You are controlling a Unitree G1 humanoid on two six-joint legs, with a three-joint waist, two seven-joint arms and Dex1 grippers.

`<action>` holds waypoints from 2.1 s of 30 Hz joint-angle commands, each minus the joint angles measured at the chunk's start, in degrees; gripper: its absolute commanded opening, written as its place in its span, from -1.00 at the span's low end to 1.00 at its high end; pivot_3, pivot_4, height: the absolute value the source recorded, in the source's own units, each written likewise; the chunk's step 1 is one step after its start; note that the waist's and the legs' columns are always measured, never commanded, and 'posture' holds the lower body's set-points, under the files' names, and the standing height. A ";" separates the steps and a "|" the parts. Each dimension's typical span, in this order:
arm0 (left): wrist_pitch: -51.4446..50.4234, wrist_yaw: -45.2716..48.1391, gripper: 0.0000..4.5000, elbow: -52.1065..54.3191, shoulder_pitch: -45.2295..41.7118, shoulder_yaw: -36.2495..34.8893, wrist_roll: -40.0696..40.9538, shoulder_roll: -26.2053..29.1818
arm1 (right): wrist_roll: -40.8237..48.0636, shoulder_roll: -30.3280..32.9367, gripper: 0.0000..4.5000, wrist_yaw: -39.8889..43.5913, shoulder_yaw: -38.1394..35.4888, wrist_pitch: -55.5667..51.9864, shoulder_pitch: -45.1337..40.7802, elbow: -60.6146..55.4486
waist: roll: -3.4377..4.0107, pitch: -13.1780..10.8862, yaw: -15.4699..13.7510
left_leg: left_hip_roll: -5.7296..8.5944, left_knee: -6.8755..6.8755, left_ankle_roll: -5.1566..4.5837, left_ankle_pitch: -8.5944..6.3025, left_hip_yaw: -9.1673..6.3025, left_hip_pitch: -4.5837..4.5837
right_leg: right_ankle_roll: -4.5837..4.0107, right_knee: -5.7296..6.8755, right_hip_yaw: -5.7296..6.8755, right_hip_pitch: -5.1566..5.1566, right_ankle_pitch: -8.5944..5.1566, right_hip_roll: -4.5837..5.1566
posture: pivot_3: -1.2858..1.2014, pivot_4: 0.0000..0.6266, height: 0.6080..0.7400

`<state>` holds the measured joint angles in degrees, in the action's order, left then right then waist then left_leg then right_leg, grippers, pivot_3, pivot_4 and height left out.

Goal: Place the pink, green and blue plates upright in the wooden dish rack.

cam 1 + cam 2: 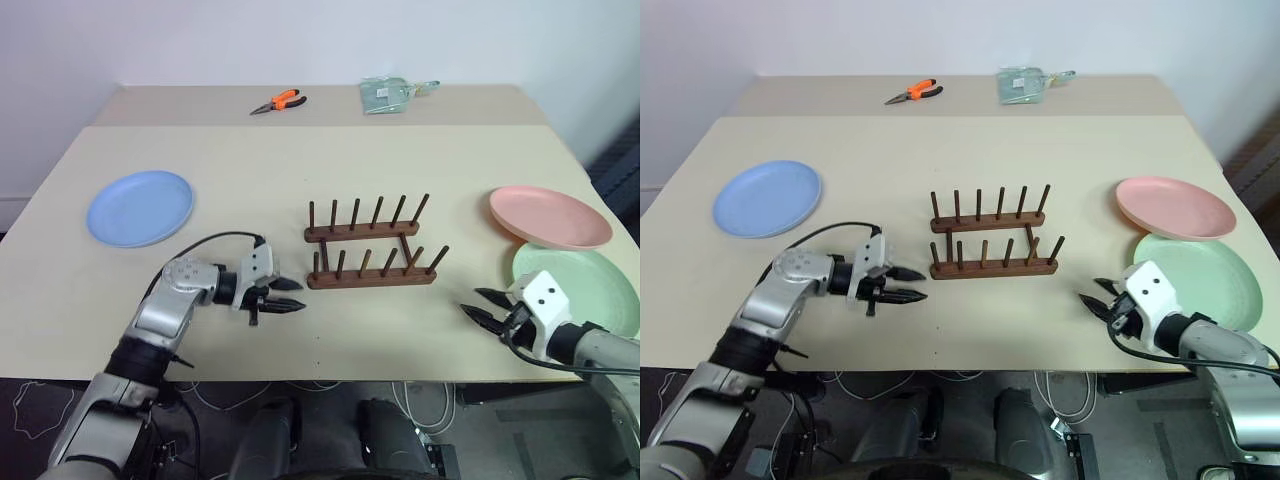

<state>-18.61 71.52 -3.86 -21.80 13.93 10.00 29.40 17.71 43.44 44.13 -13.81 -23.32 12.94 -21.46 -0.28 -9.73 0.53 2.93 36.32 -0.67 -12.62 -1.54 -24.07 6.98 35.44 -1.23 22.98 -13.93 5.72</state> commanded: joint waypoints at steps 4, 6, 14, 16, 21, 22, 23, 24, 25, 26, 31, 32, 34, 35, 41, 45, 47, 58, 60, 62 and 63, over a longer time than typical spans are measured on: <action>-4.04 -10.37 -0.76 3.25 1.32 4.56 -2.73 -6.54 | -4.89 -2.42 -0.98 -3.33 8.34 0.11 -4.17 0.61 | -0.01 0.01 -1.31 | 0.09 0.00 -0.03 -0.03 0.00 -0.10 | 0.01 -0.21 0.06 -0.02 0.00 0.11 | 0.03 -0.52 0.96; -3.07 -14.60 -0.76 0.94 0.59 4.77 -4.49 -8.81 | -7.50 -3.12 -0.98 -4.93 10.82 0.62 -6.30 2.19 | -0.06 0.04 -1.37 | 0.15 0.01 -0.03 -0.03 0.00 -0.10 | 0.01 -0.21 0.07 -0.03 0.00 0.15 | 0.03 -0.52 0.96; 2.99 -32.43 -0.76 -14.74 -5.83 1.63 -10.31 -14.41 | -17.82 -9.87 -0.98 -15.19 17.01 4.51 -20.96 17.28 | -0.32 0.22 -0.81 | 0.15 0.11 -0.02 -0.03 0.00 0.43 | 0.00 -0.19 0.08 -0.51 0.01 -0.01 | 0.03 -0.52 0.96; 4.08 -33.75 -0.76 -17.25 -7.00 1.21 -10.14 -14.47 | -18.57 -11.01 -0.98 -16.31 17.31 5.05 -23.68 20.26 | -0.36 0.25 -0.67 | 0.13 0.03 -0.02 -0.03 0.00 0.55 | 0.01 -0.20 0.07 -0.57 0.01 -0.07 | 0.03 -0.52 0.96; 5.95 -34.01 -0.76 -19.14 -7.73 1.15 -9.81 -13.81 | -18.19 -11.58 -0.98 -15.76 16.82 5.95 -26.22 23.02 | -0.39 0.30 -0.66 | 0.14 -0.06 -0.02 -0.03 0.00 0.57 | 0.20 -0.15 0.06 -0.55 0.12 -0.09 | 0.03 -0.52 0.96; 6.32 -33.44 -0.76 -18.54 -7.34 1.35 -9.69 -13.51 | -17.61 -10.98 -0.88 -14.91 16.31 6.07 -25.95 22.40 | -0.39 0.30 -0.63 | 0.13 -0.07 -0.02 -0.03 0.00 0.58 | 0.20 -0.16 0.06 -0.55 0.12 -0.09 | 0.03 -0.52 0.96; 6.59 -32.83 -0.76 -17.74 -6.88 1.53 -9.51 -13.22 | -17.39 -10.12 -0.74 -14.19 15.81 6.45 -25.52 21.58 | -0.39 0.30 -0.59 | 0.13 -0.07 -0.02 -0.03 0.00 0.58 | 0.19 -0.15 0.06 -0.55 0.12 -0.09 | 0.03 -0.52 0.96; 6.86 -31.75 -0.76 -16.33 -6.23 1.65 -8.94 -12.84 | -17.29 -8.70 -0.58 -13.48 14.75 7.05 -24.84 20.19 | -0.38 0.31 -0.50 | 0.13 -0.08 -0.02 -0.03 0.00 0.57 | 0.19 -0.15 0.05 -0.54 0.12 -0.09 | 0.03 -0.52 0.96; 7.00 -30.69 -0.76 -14.70 -5.51 1.68 -8.25 -12.47 | -17.10 -7.28 -0.41 -12.77 13.47 7.71 -24.05 18.67 | -0.38 0.31 -0.53 | 0.13 -0.10 -0.02 -0.03 0.00 0.57 | 0.18 -0.16 0.05 -0.54 0.11 -0.09 | 0.03 -0.52 0.96; 6.76 -29.41 -0.76 -12.43 -4.64 1.48 -7.15 -12.08 | -16.78 -5.25 -0.20 -11.70 11.61 8.27 -23.04 16.31 | -0.37 0.31 -0.57 | 0.13 -0.13 -0.02 -0.03 0.00 0.57 | 0.17 -0.16 0.05 -0.53 0.10 -0.08 | 0.03 -0.52 0.96; 1.96 -21.85 -0.76 1.34 -0.46 -0.40 2.15 -11.00 | -20.95 9.32 0.25 -9.17 2.65 10.87 -19.11 13.73 | -0.07 0.16 -0.81 | 0.18 -0.20 -0.02 -0.04 0.06 0.33 | 0.08 -0.18 -0.01 -0.25 0.04 0.04 | 0.03 -0.52 0.96; 1.23 -21.31 -0.76 2.80 -0.08 -0.43 2.86 -10.90 | -21.26 10.63 0.25 -9.12 1.90 11.10 -18.72 14.00 | -0.08 0.16 -0.89 | 0.18 -0.17 -0.02 -0.04 0.06 0.26 | 0.04 -0.18 -0.01 -0.20 0.03 0.04 | 0.03 -0.52 0.96; -0.02 -20.02 -0.76 5.58 -0.03 0.08 4.08 -10.98 | -24.48 15.00 0.25 -9.42 0.89 12.07 -17.63 16.00 | -0.12 0.16 -0.97 | 0.14 -0.13 -0.01 -0.04 0.04 0.25 | 0.01 -0.18 0.00 -0.21 0.02 0.04 | 0.03 -0.52 0.96; -0.37 -19.70 -0.76 6.29 -0.07 0.21 4.33 -11.03 | -25.52 16.18 0.25 -9.52 0.73 12.48 -17.28 16.69 | -0.13 0.16 -1.05 | 0.13 -0.12 -0.01 -0.04 0.04 0.23 | 0.00 -0.19 0.02 -0.20 0.01 0.05 | 0.03 -0.52 0.96; -1.96 -18.94 -0.76 8.77 -1.50 0.55 5.86 -12.36 | -33.58 19.77 0.25 -12.44 5.37 18.00 -17.89 27.43 | -0.13 0.15 -1.18 | 0.19 -0.11 -0.03 -0.04 0.09 0.16 | -0.01 -0.25 0.02 -0.20 0.00 0.05 | 0.03 -0.52 0.96; -2.60 -18.86 -0.76 9.70 -1.89 0.41 6.36 -12.28 | -38.09 19.20 0.25 -16.04 10.07 21.56 -22.58 37.99 | -0.09 0.15 -0.87 | 0.19 -0.09 -0.03 -0.03 0.11 0.17 | -0.01 -0.25 0.01 -0.20 0.00 0.02 | 0.03 -0.52 0.96; -2.57 -19.04 -0.76 10.00 -1.58 0.38 6.31 -11.91 | -38.56 19.00 0.02 -16.57 10.99 22.35 -23.95 40.42 | -0.06 0.13 -0.82 | 0.19 -0.09 -0.03 -0.03 0.11 0.17 | -0.01 -0.25 0.01 -0.19 0.00 0.00 | 0.03 -0.52 0.96; -1.82 -20.11 -0.76 11.36 1.03 -0.68 6.13 -9.57 | -34.81 19.32 -0.98 -15.57 5.18 23.52 -25.15 26.86 | 0.10 0.07 -0.74 | 0.18 -0.08 -0.03 -0.03 0.11 0.16 | 0.00 -0.22 -0.02 -0.17 0.01 -0.04 | 0.03 -0.52 0.96; -1.26 -20.92 -0.76 10.93 1.21 -1.57 6.03 -9.31 | -27.22 14.52 -0.98 -14.26 2.22 20.35 -27.20 19.93 | 0.08 0.06 -0.74 | 0.18 -0.08 -0.03 -0.03 0.10 0.16 | 0.01 -0.22 -0.02 -0.18 0.01 -0.05 | 0.03 -0.52 0.96; -0.96 -21.70 -0.76 10.70 1.45 -2.93 6.51 -9.18 | -13.05 5.94 -0.98 -13.96 -1.17 12.07 -30.60 10.95 | -0.10 -0.03 -0.36 | 0.12 -0.06 -0.03 -0.03 0.08 0.18 | 0.03 -0.23 -0.02 -0.20 0.01 -0.10 | 0.03 -0.52 0.96; -0.85 -22.08 -0.76 10.81 1.63 -3.77 6.89 -9.12 | -4.66 1.45 -0.98 -14.35 -2.95 6.37 -32.13 6.11 | -0.12 -0.05 -0.14 | 0.09 -0.08 -0.03 -0.03 0.04 0.17 | 0.07 -0.21 -0.01 -0.20 0.04 -0.14 | 0.03 -0.52 0.96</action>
<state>-20.78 50.07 5.35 -20.27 12.31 15.55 20.15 -0.33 48.64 30.00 -12.75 -9.33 -16.79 -6.26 -0.39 -9.78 0.39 3.00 36.27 -0.70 -12.65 -1.55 -23.92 7.16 35.25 -1.21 22.78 -13.83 5.57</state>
